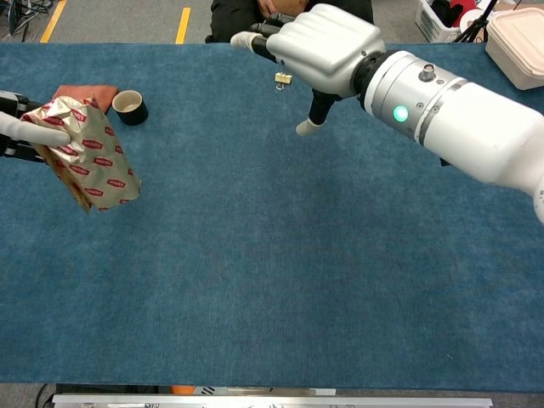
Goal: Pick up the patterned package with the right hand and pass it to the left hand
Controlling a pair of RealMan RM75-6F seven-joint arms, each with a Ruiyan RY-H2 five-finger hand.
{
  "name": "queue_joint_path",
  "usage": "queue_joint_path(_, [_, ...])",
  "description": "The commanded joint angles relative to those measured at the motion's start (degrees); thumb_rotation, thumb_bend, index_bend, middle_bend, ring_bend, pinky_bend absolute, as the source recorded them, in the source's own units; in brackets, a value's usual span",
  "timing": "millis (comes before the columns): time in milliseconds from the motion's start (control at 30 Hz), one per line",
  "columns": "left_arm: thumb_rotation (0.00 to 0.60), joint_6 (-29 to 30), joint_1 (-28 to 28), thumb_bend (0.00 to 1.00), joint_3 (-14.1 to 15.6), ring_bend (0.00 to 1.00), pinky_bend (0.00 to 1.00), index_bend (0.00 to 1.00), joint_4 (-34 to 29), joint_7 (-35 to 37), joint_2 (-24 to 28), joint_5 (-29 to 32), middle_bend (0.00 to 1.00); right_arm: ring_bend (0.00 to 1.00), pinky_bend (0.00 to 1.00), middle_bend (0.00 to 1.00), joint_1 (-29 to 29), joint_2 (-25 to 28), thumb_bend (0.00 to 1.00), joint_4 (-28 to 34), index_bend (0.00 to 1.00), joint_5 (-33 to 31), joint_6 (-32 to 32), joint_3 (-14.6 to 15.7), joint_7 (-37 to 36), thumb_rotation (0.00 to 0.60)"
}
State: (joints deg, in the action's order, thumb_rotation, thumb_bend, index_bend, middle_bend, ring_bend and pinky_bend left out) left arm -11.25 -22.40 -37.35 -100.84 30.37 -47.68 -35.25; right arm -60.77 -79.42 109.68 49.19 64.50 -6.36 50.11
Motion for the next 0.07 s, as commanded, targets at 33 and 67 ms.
queue_joint_path(33, [0.600, 0.1, 0.0, 0.27, 0.0, 0.25, 0.28, 0.58, -0.1, 0.0, 0.0, 0.1, 0.25, 0.08, 0.26, 0.11, 0.3, 0.2, 0.00, 0.1, 0.00, 0.3, -0.1, 0.1, -0.5, 0.600])
queue_joint_path(67, [0.600, 0.2, 0.0, 0.27, 0.1, 0.25, 0.28, 0.58, -0.1, 0.0, 0.0, 0.0, 0.25, 0.08, 0.26, 0.11, 0.4, 0.3, 0.00, 0.1, 0.00, 0.5, -0.2, 0.2, -0.6, 0.600])
